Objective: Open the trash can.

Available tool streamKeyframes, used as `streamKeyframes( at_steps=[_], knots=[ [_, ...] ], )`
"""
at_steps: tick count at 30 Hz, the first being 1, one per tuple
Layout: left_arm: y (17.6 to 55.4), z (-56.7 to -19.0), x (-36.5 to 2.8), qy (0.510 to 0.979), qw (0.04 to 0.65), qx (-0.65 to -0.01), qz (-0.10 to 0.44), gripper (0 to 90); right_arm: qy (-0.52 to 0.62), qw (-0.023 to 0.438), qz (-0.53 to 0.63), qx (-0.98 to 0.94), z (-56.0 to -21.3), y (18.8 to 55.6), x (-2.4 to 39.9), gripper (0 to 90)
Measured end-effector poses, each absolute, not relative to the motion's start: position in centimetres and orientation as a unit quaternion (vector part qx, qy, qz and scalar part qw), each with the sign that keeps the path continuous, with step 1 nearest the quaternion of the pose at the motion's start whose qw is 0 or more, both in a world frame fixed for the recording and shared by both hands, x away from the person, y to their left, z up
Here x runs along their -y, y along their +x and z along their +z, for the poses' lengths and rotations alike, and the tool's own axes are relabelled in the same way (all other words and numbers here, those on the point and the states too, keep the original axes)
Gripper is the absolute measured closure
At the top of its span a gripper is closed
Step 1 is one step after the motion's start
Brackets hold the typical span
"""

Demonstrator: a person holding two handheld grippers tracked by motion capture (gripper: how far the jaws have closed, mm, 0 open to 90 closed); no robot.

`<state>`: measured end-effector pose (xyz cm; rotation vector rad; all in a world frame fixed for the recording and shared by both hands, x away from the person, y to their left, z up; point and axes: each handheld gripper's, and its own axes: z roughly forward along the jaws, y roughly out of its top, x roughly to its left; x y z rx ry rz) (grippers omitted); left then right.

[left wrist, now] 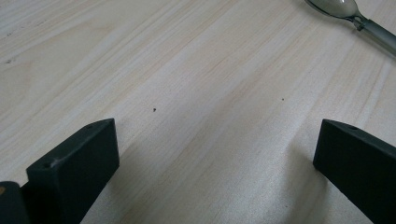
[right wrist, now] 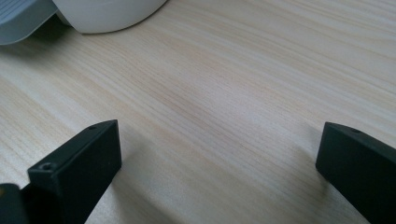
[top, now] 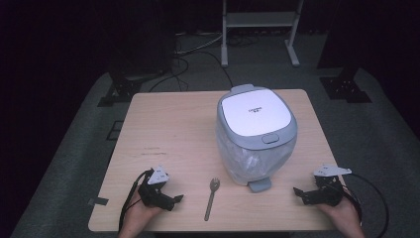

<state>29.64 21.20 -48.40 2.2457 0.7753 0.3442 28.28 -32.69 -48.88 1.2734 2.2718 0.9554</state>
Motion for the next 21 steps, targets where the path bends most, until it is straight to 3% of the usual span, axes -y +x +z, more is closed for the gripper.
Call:
streamKeyframes(
  at_steps=[21],
  knots=[
    [29.6,-48.4,-21.2,0.872,0.362,-0.301,0.133,0.0,0.433,0.187,0.375,-0.798,-46.5,27.6,32.6,2.9]
  ],
)
